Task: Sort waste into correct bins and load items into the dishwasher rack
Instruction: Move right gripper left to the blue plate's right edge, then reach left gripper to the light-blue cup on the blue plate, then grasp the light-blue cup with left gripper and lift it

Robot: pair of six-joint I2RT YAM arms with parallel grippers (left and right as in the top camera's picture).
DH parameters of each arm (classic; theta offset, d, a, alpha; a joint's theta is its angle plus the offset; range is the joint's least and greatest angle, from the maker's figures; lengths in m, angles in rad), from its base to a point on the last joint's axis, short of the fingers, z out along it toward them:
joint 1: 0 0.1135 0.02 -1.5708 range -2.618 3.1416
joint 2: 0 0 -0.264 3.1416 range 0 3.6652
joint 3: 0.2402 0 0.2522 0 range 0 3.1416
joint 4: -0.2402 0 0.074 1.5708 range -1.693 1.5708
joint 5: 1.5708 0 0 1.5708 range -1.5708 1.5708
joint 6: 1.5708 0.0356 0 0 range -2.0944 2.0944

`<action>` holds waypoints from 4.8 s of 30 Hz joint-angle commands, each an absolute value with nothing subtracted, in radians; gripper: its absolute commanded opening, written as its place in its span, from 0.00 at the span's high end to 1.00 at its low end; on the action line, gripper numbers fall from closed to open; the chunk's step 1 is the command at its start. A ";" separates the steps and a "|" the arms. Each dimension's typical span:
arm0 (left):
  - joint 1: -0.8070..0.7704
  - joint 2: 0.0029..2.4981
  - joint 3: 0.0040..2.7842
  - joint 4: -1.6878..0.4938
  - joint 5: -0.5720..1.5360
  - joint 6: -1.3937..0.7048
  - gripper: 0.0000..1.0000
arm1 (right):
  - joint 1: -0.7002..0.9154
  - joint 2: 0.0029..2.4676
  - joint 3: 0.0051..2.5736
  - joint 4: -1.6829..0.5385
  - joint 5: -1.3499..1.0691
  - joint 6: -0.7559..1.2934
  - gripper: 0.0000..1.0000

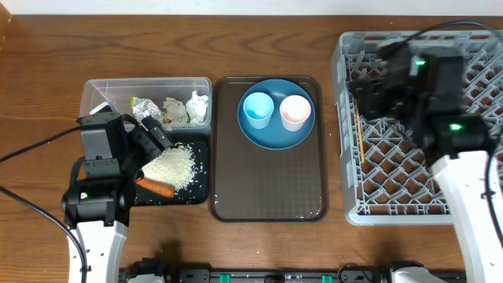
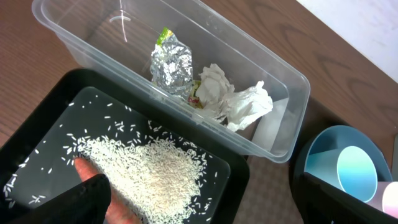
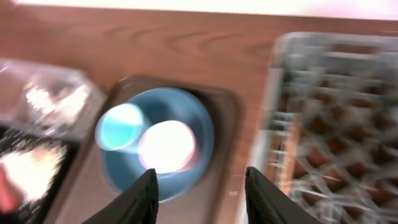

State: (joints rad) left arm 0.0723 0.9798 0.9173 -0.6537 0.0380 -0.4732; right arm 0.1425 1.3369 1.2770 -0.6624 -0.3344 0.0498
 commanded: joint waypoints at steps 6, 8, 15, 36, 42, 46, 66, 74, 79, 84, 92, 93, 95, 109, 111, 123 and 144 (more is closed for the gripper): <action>0.077 0.979 0.936 -0.654 0.033 -0.464 0.05 | 0.385 1.410 1.281 -0.694 -0.190 0.051 0.48; 0.078 0.979 0.936 -0.654 0.033 -0.464 0.05 | 0.423 1.436 1.281 -0.700 -0.190 0.051 0.45; 0.078 0.979 0.936 -0.654 0.033 -0.464 0.05 | 0.471 1.517 1.281 -0.708 -0.189 0.050 0.44; 0.077 0.979 0.936 -0.654 0.033 -0.464 0.05 | 0.469 1.545 1.281 -0.741 -0.093 0.043 0.41; 0.077 0.979 0.936 -0.655 0.033 -0.464 0.05 | 0.443 1.544 1.281 -0.759 -0.093 0.054 0.39; 0.078 0.979 0.936 -0.654 0.033 -0.464 0.05 | 0.402 1.538 1.281 -0.775 -0.094 0.109 0.35; 0.077 0.979 0.936 -0.630 0.081 -0.472 0.02 | 0.340 1.499 1.280 -0.962 -0.031 0.118 0.01; -0.027 1.066 0.936 -0.533 0.366 -0.538 0.43 | 0.339 1.499 1.280 -0.970 -0.027 0.119 0.01; -0.176 1.221 1.029 -0.522 0.306 -0.589 0.48 | 0.339 1.499 1.280 -0.970 -0.026 0.119 0.01; -0.305 1.436 1.252 -0.632 0.228 -0.588 0.47 | 0.339 1.499 1.280 -0.970 -0.022 0.118 0.01; -0.404 1.684 1.381 -0.607 0.118 -0.590 0.48 | 0.339 1.499 1.280 -0.977 -0.010 0.118 0.01; -0.405 1.702 1.381 -0.607 0.115 -0.590 0.48 | 0.339 1.499 1.280 -0.981 0.002 0.118 0.01; -0.405 1.746 1.380 -0.607 0.115 -0.607 0.48 | 0.339 1.499 1.280 -0.984 0.020 0.118 0.01; -0.412 1.876 1.380 -0.520 0.118 -0.627 0.58 | 0.339 1.499 1.280 -0.984 0.023 0.118 0.01; -0.412 1.876 1.380 -0.514 0.118 -0.627 0.66 | 0.339 1.499 1.280 -0.984 0.022 0.118 0.01; -0.412 1.876 1.343 -0.514 0.104 -0.626 0.81 | 0.339 1.499 1.280 -0.984 0.022 0.118 0.01; -0.262 1.536 1.369 -0.645 0.185 -0.625 0.94 | 0.334 1.496 1.280 -0.976 -0.151 0.098 0.02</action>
State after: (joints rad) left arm -0.3042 1.6585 1.3617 -0.6125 0.1085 -0.6289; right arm 0.3367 1.5173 1.2766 -0.9833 -0.0242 0.1143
